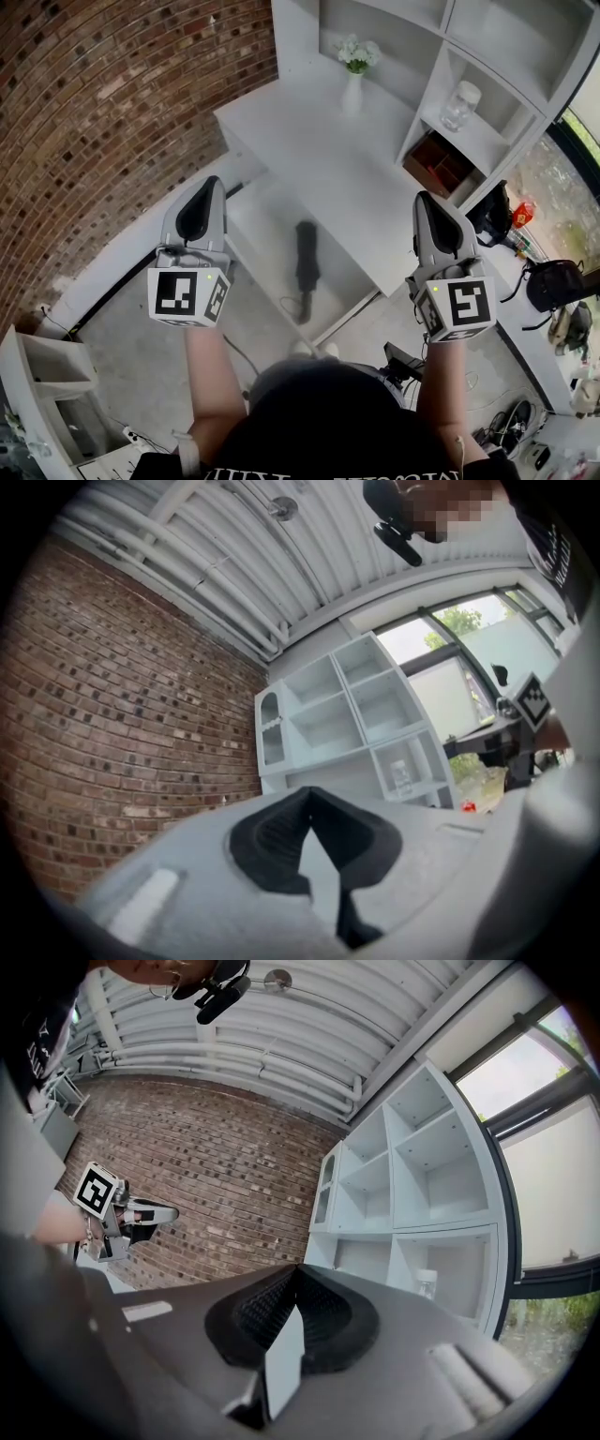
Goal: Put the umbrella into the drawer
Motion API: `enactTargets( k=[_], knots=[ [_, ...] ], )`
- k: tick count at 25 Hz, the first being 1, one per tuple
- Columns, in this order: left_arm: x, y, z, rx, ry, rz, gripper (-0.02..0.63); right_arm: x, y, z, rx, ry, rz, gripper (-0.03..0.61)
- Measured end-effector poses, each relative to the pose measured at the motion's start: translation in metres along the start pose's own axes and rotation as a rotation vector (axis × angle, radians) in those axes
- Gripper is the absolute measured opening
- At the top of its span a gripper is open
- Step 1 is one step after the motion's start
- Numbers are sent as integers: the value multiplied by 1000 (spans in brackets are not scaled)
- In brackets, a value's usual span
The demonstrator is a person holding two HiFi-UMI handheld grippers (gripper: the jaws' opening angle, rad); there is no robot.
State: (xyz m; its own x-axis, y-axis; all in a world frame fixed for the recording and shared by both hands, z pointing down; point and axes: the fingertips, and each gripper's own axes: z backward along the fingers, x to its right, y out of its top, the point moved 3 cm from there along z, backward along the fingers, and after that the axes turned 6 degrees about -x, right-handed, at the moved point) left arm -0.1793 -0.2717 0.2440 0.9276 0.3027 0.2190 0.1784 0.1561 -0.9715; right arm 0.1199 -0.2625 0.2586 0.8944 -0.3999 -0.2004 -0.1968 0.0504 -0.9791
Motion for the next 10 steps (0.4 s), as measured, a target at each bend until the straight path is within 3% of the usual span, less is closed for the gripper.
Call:
enactTargets(
  k=[10],
  knots=[
    [2,-1,-5,-12,10,-9,-3,5,1,-2,15,3,-41,2]
  ],
)
